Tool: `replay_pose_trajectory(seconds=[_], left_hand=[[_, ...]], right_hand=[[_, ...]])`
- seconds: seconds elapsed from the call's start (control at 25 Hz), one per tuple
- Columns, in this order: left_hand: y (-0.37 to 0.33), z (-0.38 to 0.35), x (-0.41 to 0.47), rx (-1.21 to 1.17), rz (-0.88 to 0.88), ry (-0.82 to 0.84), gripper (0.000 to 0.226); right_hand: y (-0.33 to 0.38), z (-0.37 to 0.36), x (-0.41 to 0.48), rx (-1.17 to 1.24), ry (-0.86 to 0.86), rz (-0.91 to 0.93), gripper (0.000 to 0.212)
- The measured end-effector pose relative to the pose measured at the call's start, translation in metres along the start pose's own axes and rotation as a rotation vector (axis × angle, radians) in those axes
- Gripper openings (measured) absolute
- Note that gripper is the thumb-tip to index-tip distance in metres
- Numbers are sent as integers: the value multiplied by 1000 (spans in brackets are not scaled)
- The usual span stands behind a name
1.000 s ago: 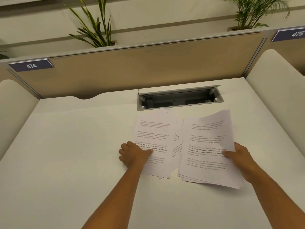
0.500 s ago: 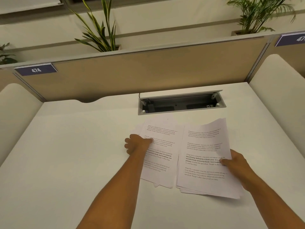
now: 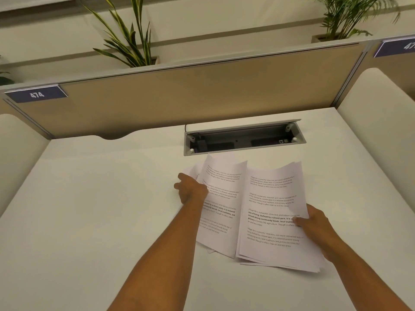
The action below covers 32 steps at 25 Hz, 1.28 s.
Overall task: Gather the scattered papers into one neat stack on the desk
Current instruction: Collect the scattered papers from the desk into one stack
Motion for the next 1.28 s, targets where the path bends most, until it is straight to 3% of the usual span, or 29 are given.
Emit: replay_pose_trajectory(seconds=[0.16,0.32,0.4,0.52,0.6,0.88,0.96,1.12,1.28], left_hand=[[-1,-1,3,15,-8,89,55],[-4,1,2,192,-33,25,37],[-6,-1,4,274,-88,-2,52],[-9,1,9,351,-152,59,101],[-13,7,16,383,-150,102,118],[-23,8,32,468,-187,174,75],[-28,7,35,489,-238,158,82],[-37,9,42,589,-345,202,122],[-46,22,54,726,-387,185,109]], right_hand=[[1,-5,1,-22,-2,9,42],[3,-10,2,-29,14,13,42],[3,-11,1,-30,8,13,43],[1,-12,-4,-29,2,10,43],[-1,-12,-7,-28,-10,3,42],[-4,-18,-15,-18,-68,-20,42],[-3,-20,-16,-15,-78,-24,43],[-1,-23,-19,-20,-88,-35,44],[0,-25,-19,-25,-104,-42,44]])
Point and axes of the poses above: each hand's wrist, its own x-axis towards the middle knuckle, its own z-axis out of the back of the hand, y = z × x, the point moved 4 cm from there along x, towards the middle knuckle, and after that the axes turned 15 degrees about y, right-handed, at the moved point
